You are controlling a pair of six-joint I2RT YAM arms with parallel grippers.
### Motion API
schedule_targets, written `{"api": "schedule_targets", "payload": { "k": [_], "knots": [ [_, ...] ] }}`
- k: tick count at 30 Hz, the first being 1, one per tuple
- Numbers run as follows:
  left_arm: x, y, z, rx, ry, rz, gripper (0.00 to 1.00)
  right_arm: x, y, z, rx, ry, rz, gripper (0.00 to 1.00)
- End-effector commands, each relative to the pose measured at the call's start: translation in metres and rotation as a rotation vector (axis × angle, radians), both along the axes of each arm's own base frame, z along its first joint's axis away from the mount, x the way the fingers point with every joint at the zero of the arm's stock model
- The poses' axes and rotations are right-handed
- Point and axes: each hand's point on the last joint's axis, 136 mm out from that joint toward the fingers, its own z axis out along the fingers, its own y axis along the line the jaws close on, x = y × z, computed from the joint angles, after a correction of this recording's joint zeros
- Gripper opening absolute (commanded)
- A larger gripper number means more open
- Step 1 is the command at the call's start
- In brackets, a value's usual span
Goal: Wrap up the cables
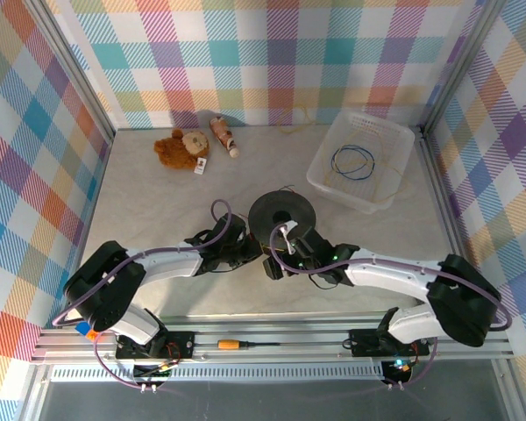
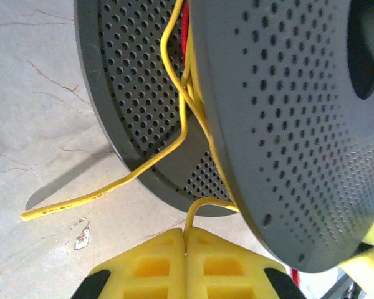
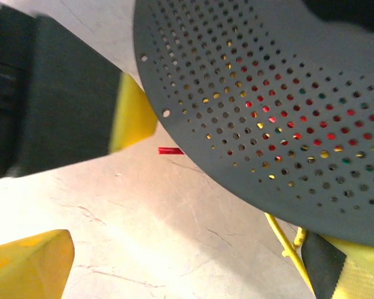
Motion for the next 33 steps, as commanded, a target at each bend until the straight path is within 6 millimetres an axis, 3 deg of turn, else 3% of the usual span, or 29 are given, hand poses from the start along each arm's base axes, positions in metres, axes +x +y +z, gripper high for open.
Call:
{"api": "schedule_targets", "payload": {
  "k": [1, 6, 14, 25, 33],
  "knots": [
    [0.006, 0.003, -0.005, 0.020, -0.015, 0.012, 0.00, -0.007, -0.003, 0.011, 0.012, -0.030, 0.033, 0.95],
    [0.012, 0.007, -0.005, 0.038, -0.034, 0.042, 0.00, -0.011, -0.027, 0.019, -0.011, -0.047, -0.032, 0.96],
    [0.039, 0.021, 0.006, 0.003, -0.110, 0.176, 0.00, -0.012, -0.053, 0.050, 0.026, -0.073, -0.137, 0.98],
    [0.067, 0.015, 0.021, -0.176, -0.171, 0.282, 0.00, -0.007, -0.063, 0.054, 0.051, -0.044, -0.181, 0.98],
    [0.059, 0.027, 0.015, -0.140, -0.131, 0.310, 0.30, -0.003, -0.073, 0.053, 0.047, -0.036, -0.209, 0.99]
  ]
}}
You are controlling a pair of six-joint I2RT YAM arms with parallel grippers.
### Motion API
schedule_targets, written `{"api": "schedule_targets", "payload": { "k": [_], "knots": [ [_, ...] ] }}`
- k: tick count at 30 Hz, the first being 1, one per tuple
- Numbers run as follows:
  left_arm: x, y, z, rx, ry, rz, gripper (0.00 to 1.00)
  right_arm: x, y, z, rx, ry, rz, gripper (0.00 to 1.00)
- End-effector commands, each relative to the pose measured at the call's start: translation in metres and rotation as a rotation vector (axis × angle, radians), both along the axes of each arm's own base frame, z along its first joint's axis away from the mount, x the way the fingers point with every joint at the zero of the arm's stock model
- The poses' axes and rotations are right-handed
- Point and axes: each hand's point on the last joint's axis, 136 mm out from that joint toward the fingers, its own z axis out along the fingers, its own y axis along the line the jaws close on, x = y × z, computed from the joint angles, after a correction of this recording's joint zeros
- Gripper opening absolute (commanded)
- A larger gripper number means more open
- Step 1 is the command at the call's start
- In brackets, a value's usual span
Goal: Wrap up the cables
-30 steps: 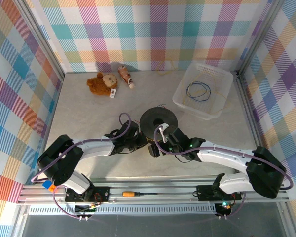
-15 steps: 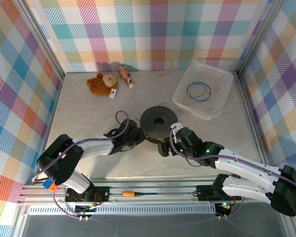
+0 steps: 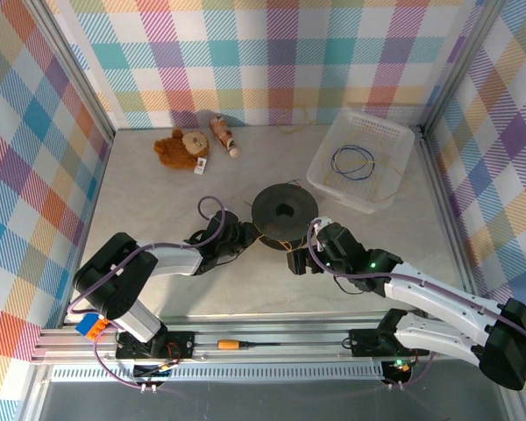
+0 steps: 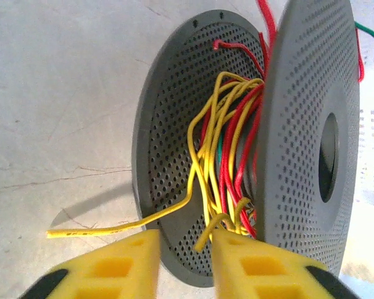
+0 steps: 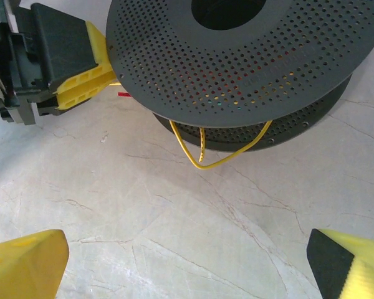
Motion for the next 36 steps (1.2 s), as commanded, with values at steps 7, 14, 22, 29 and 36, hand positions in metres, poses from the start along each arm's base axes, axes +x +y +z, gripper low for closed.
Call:
{"api": "schedule_targets", "payload": {
  "k": [7, 14, 22, 29, 36],
  "knots": [
    [-0.010, 0.032, 0.023, 0.057, -0.020, 0.086, 0.52, 0.003, -0.008, 0.012, 0.021, -0.008, -0.026, 0.99],
    [-0.016, 0.052, 0.049, 0.129, -0.062, 0.108, 0.73, 0.010, -0.012, 0.019, 0.013, -0.022, -0.040, 0.99],
    [-0.018, 0.117, 0.119, 0.534, -0.307, 0.140, 1.00, 0.047, -0.058, 0.035, 0.015, -0.091, -0.180, 0.99],
    [-0.008, 0.196, 0.130, 0.968, -0.341, 0.298, 1.00, 0.085, -0.129, 0.029, -0.066, -0.237, -0.429, 0.99],
    [0.025, 0.238, 0.094, 1.028, -0.345, 0.295, 1.00, 0.098, -0.172, 0.034, -0.096, -0.500, -0.533, 0.99]
  ]
}}
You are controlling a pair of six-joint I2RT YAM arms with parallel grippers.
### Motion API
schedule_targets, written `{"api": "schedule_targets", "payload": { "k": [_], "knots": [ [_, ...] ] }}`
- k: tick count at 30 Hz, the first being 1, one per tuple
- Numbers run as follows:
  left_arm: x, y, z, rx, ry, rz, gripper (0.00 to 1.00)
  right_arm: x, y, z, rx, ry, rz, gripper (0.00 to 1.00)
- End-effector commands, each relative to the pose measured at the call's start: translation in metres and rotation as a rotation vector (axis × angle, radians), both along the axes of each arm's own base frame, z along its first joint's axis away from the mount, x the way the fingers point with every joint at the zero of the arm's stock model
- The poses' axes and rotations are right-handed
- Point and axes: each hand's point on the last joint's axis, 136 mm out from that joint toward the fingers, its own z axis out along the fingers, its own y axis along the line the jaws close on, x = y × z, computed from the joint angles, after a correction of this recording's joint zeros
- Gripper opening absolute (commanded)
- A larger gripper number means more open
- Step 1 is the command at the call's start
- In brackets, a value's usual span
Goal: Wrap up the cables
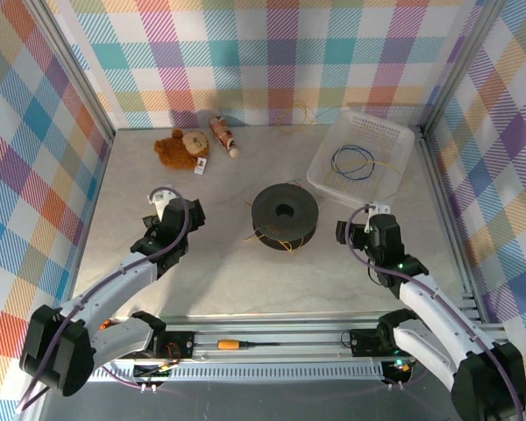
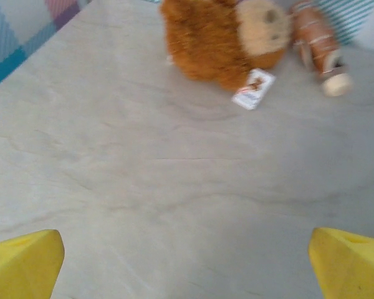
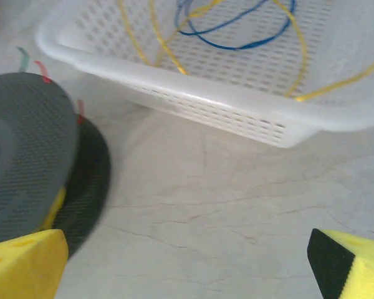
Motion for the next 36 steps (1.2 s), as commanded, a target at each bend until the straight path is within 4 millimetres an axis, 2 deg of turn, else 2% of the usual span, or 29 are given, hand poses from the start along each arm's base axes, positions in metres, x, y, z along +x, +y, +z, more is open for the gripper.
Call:
{"api": "schedule_targets", "payload": {
  "k": [1, 3, 5, 6, 7, 9, 11, 14, 16, 21, 23, 25, 28, 29, 36],
  "knots": [
    [0.014, 0.023, -0.009, 0.093, -0.018, -0.002, 1.00, 0.018, -0.022, 0.040, -0.063, -0.232, -0.059, 0.99],
    [0.021, 0.033, -0.008, 0.108, -0.024, 0.029, 1.00, 0.019, -0.038, 0.038, -0.071, -0.240, -0.116, 0.99],
    [0.031, 0.025, -0.010, 0.147, -0.068, -0.053, 1.00, 0.020, -0.052, 0.030, -0.049, -0.241, -0.167, 0.99],
    [0.034, 0.023, -0.014, 0.170, -0.107, -0.074, 1.00, 0.020, -0.059, 0.024, -0.028, -0.240, -0.188, 0.99],
    [0.032, 0.023, -0.026, 0.178, -0.119, -0.098, 1.00, 0.021, -0.065, 0.019, -0.016, -0.238, -0.206, 0.99],
    [0.037, 0.022, -0.033, 0.153, -0.195, -0.136, 1.00, 0.024, -0.073, 0.010, -0.010, -0.229, -0.232, 0.99],
    [0.047, 0.025, -0.038, 0.166, -0.159, -0.128, 1.00, 0.030, -0.078, 0.001, -0.014, -0.213, -0.242, 0.99],
    [0.054, 0.036, -0.040, 0.174, -0.162, -0.072, 1.00, 0.044, -0.076, -0.006, -0.018, -0.206, -0.217, 0.99],
    [0.058, 0.046, -0.053, 0.135, -0.154, -0.048, 1.00, 0.057, -0.076, -0.001, -0.015, -0.244, -0.212, 0.99],
    [0.056, 0.039, -0.057, 0.112, -0.161, -0.099, 1.00, 0.087, -0.070, -0.006, -0.053, -0.270, -0.161, 0.99],
    [0.056, 0.040, -0.056, 0.103, -0.169, -0.099, 1.00, 0.095, -0.058, -0.016, -0.056, -0.249, -0.085, 0.99],
    [0.058, 0.040, -0.058, 0.095, -0.159, -0.108, 1.00, 0.099, -0.050, -0.021, -0.057, -0.239, -0.040, 0.99],
    [0.066, 0.030, -0.068, 0.105, -0.174, -0.174, 1.00, 0.110, -0.048, -0.032, -0.058, -0.201, -0.025, 0.99],
    [0.063, 0.029, -0.072, 0.092, -0.147, -0.179, 1.00, 0.108, -0.046, -0.034, -0.056, -0.178, -0.007, 0.99],
    [0.066, 0.033, -0.072, 0.090, -0.135, -0.159, 1.00, 0.109, -0.045, -0.033, -0.058, -0.187, -0.003, 0.99]
  ]
}}
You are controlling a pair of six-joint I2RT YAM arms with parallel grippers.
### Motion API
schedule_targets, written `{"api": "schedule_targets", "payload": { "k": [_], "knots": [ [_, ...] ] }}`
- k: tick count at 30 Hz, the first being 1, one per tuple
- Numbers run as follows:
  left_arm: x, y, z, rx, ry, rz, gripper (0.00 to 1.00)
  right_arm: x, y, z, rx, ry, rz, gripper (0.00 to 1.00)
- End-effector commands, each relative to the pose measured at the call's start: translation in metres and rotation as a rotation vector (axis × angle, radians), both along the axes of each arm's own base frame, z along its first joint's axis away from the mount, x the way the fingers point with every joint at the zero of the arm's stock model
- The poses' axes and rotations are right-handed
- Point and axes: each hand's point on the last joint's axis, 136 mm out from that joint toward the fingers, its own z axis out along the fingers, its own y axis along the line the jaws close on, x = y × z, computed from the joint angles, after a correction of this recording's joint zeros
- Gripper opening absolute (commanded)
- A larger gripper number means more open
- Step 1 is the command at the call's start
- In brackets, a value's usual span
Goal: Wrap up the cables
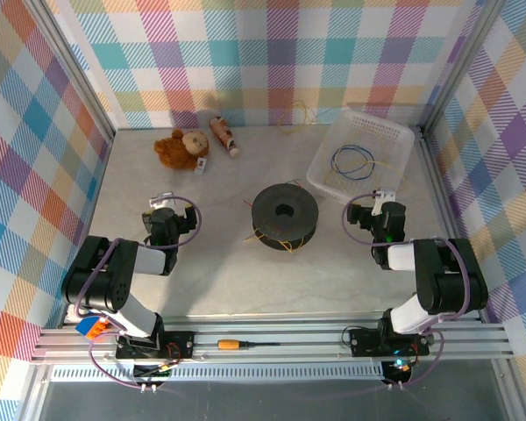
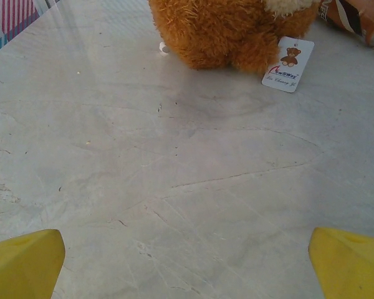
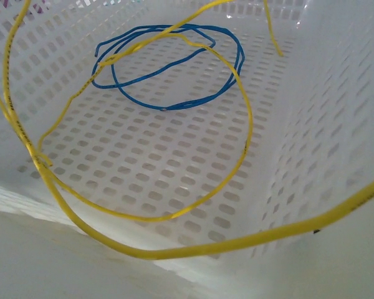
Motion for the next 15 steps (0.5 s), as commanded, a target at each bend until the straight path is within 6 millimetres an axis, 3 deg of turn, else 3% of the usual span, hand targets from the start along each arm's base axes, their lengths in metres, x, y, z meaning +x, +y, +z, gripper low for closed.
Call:
{"api": "schedule_targets", "payload": {
  "k": [1, 15],
  "knots": [
    [0.0079, 0.0014, 0.0117, -0.007, -0.046, -0.005, 1.00, 0.0083, 0.0036, 0.0144, -0.006, -0.051, 0.028, 0.99],
    [0.0081, 0.0012, 0.0118, -0.006, -0.045, -0.006, 1.00, 0.0085, 0.0070, 0.0133, -0.006, -0.045, 0.048, 0.99]
  ]
}}
